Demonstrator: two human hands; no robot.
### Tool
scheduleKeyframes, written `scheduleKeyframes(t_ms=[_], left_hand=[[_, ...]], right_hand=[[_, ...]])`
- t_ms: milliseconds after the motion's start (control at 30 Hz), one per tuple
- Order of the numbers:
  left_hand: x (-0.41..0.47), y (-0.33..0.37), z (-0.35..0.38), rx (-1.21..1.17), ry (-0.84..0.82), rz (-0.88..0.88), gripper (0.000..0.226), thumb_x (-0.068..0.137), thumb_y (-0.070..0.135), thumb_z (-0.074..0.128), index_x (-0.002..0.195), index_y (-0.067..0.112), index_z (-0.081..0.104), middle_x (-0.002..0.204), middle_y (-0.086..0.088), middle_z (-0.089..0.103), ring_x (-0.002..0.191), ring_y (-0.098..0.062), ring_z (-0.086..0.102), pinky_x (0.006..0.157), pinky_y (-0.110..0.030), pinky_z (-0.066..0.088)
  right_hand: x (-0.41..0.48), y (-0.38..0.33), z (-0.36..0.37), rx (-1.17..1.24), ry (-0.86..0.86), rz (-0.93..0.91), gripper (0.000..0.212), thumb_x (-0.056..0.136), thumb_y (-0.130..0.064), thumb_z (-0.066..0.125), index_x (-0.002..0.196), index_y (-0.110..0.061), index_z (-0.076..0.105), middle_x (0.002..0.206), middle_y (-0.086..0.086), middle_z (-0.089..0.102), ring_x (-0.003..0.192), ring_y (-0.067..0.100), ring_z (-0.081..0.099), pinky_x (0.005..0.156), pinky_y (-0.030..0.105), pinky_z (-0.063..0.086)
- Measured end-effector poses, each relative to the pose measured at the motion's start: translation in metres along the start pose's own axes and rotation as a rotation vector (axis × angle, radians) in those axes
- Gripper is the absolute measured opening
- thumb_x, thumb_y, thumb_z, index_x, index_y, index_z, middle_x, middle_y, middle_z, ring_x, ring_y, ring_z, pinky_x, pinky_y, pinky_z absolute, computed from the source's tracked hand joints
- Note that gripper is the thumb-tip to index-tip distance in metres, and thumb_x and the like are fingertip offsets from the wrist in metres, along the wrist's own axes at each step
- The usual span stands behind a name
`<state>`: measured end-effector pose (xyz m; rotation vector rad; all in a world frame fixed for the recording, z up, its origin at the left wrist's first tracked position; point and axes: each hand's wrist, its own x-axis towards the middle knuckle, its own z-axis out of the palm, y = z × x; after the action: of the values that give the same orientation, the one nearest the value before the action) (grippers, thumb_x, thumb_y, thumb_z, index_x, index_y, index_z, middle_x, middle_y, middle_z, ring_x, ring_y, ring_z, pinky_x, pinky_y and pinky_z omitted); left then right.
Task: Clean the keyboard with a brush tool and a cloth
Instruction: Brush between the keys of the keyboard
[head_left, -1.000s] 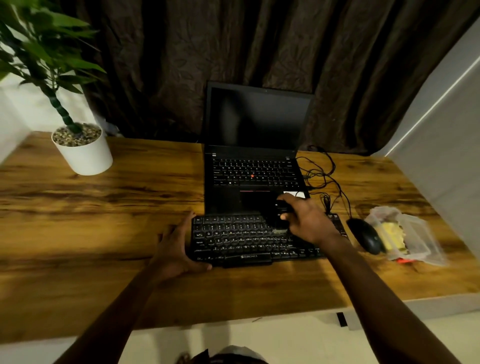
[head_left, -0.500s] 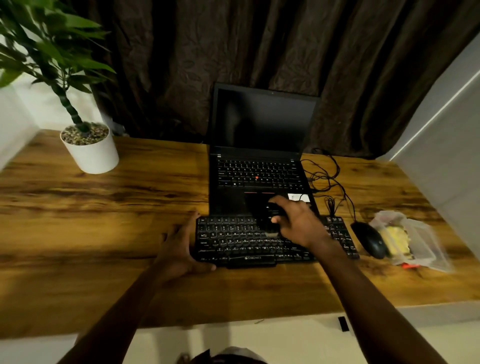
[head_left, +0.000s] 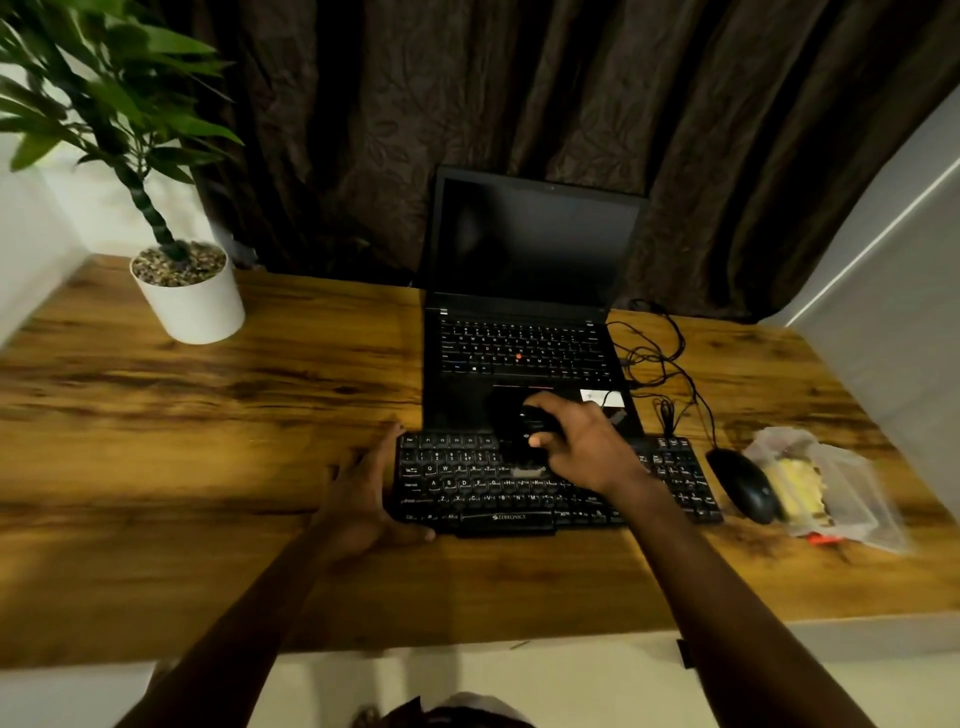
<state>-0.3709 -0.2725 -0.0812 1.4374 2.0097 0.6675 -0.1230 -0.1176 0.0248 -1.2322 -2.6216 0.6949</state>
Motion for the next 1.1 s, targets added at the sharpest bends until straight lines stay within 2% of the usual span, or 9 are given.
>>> scheduleKeyframes(t_ms=[133,300,400,467,533,600,800,1000,1100], left_hand=[[0.000,0.001,0.000,0.004,-0.007,0.008,0.152,0.033,0.083,0.077,0.151,0.050,-0.012,0.158,-0.003,0.030,0.141,-0.024,0.026,0.110,-0.044,0.015],[0.003,-0.002,0.001,0.004,0.001,-0.014,0.149,0.031,0.085,0.076,0.145,0.059,-0.016,0.158,-0.002,0.030,0.141,-0.028,0.026,0.112,-0.049,0.016],[0.002,-0.002,0.000,0.001,-0.009,0.000,0.148,0.031,0.086,0.074,0.146,0.058,-0.015,0.159,0.000,0.029,0.142,-0.027,0.024,0.111,-0.048,0.013],[0.001,-0.002,-0.002,-0.004,-0.001,-0.003,0.147,0.031,0.086,0.074,0.144,0.059,-0.016,0.159,0.001,0.029,0.141,-0.028,0.025,0.111,-0.048,0.014],[0.001,-0.003,-0.003,0.014,0.012,0.003,0.148,0.032,0.085,0.074,0.146,0.056,-0.016,0.159,0.002,0.030,0.140,-0.027,0.027,0.109,-0.047,0.016],[0.000,-0.002,-0.003,0.027,0.015,-0.001,0.148,0.034,0.081,0.077,0.148,0.054,-0.012,0.158,0.001,0.031,0.140,-0.026,0.027,0.109,-0.046,0.017],[0.003,-0.001,0.002,0.068,0.018,-0.002,0.149,0.035,0.078,0.079,0.152,0.047,-0.008,0.158,0.002,0.031,0.140,-0.026,0.028,0.108,-0.046,0.017],[0.000,0.005,0.000,0.084,0.021,0.025,0.147,0.035,0.080,0.069,0.156,0.037,-0.002,0.158,0.002,0.030,0.140,-0.026,0.026,0.110,-0.045,0.017],[-0.001,0.006,-0.003,0.062,0.018,0.028,0.146,0.035,0.079,0.070,0.156,0.037,-0.002,0.159,0.004,0.027,0.141,-0.024,0.024,0.112,-0.046,0.016]], right_hand=[[0.003,0.000,0.004,0.021,-0.017,0.018,0.054,0.089,-0.020,0.066,0.131,-0.046,0.046,0.114,0.006,0.060,0.101,0.022,0.062,0.081,0.045,0.060],[-0.001,0.008,-0.014,-0.098,-0.018,0.016,0.056,0.088,-0.007,0.067,0.136,-0.029,0.050,0.115,0.008,0.066,0.102,0.020,0.064,0.086,0.041,0.059],[0.004,-0.006,-0.005,-0.086,-0.018,-0.009,0.054,0.088,-0.009,0.067,0.134,-0.030,0.051,0.115,0.007,0.066,0.103,0.021,0.063,0.088,0.043,0.057],[0.010,-0.016,0.007,-0.021,-0.007,-0.034,0.052,0.088,-0.012,0.067,0.133,-0.032,0.052,0.113,0.005,0.065,0.102,0.018,0.060,0.089,0.039,0.056],[0.014,-0.023,0.012,0.027,-0.002,-0.044,0.049,0.090,-0.013,0.066,0.134,-0.031,0.052,0.116,0.003,0.063,0.104,0.015,0.057,0.090,0.034,0.054],[0.013,-0.022,0.010,0.017,-0.003,-0.055,0.050,0.090,-0.013,0.066,0.133,-0.033,0.051,0.117,0.004,0.064,0.105,0.018,0.061,0.091,0.038,0.056],[0.007,-0.018,-0.004,-0.175,-0.030,-0.053,0.053,0.090,-0.010,0.065,0.137,-0.029,0.049,0.119,0.007,0.063,0.108,0.022,0.062,0.091,0.039,0.055],[0.016,-0.042,0.022,0.027,-0.034,-0.129,0.050,0.088,-0.009,0.067,0.128,-0.034,0.051,0.112,0.004,0.065,0.104,0.021,0.063,0.086,0.045,0.059],[0.015,-0.034,0.013,-0.017,-0.022,-0.116,0.052,0.088,-0.008,0.067,0.132,-0.031,0.052,0.116,0.005,0.065,0.105,0.019,0.063,0.089,0.042,0.058]])
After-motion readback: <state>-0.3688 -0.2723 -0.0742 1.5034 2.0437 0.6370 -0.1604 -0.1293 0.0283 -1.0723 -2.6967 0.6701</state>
